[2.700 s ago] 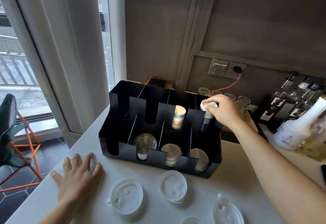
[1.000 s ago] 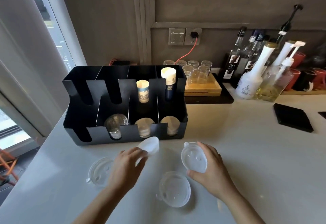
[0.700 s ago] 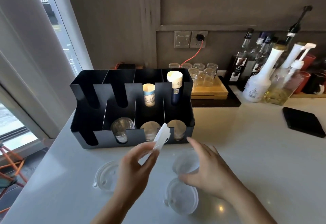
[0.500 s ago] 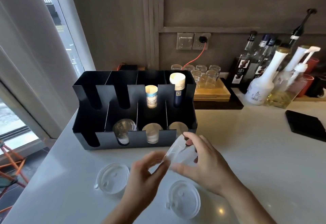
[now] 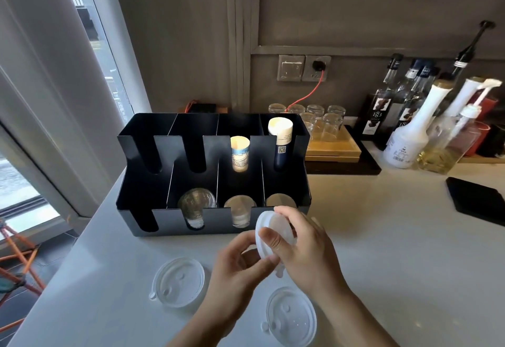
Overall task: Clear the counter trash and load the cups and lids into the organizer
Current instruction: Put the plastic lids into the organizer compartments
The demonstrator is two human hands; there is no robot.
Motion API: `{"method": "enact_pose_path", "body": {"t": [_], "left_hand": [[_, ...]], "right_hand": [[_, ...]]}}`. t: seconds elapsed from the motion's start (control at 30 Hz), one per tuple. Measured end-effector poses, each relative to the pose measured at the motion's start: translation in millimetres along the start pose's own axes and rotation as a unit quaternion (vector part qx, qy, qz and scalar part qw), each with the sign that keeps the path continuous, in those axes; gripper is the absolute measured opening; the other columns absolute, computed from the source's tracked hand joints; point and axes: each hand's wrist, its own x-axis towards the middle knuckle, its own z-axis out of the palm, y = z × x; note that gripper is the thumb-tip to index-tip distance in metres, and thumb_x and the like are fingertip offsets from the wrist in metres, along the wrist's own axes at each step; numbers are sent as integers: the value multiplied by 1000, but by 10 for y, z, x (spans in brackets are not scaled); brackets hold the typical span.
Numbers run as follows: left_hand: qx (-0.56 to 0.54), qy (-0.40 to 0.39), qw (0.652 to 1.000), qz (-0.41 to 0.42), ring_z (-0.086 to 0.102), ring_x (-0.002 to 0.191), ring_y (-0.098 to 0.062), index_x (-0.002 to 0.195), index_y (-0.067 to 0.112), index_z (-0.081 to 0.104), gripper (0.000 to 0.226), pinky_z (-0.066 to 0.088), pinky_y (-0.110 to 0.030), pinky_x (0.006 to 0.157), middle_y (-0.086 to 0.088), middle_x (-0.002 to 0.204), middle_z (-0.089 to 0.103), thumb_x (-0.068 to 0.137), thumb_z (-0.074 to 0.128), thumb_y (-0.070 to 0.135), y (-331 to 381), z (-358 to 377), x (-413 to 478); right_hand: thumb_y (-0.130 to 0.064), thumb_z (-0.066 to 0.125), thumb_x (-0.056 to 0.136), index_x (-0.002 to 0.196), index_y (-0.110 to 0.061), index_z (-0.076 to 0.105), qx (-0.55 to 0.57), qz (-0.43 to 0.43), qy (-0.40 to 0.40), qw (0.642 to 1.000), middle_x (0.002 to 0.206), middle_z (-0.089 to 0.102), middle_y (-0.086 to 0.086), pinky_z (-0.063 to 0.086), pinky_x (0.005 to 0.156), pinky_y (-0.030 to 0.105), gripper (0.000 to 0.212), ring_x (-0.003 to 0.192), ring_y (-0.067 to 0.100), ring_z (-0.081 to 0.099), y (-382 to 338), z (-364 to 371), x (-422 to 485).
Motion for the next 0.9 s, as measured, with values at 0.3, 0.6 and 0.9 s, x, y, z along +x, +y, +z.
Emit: {"method": "enact_pose_path", "body": {"t": [0.3,0.6,0.9], "left_hand": [[-142,83,981,-106,72,75,-30,106,-1,73,37,60,-36,64,-26,92,73,73,66,15,60,-136,157],[-51,51,995,-63,72,84,-29,105,7,76,33,57,-36,74,-19,96,75,78,57,10,129,-154,239],[-25,27,998,-60,72,97,-25,117,16,73,43,55,-34,81,-15,108,76,76,62,22,152,-120,170]], "right_hand": [[-70,43,88,153,-45,26,44,-13,-171,984,141,29,-41,34,104,19,72,135,-5,33,84,-188,146],[-58,81,68,150,-49,23,-84,-146,-184,968,151,21,-31,41,96,17,101,126,-7,36,-8,-283,222],[-51,76,61,133,-46,31,-119,-148,-120,974,123,44,-18,46,71,24,85,95,9,51,1,-242,274]]}}
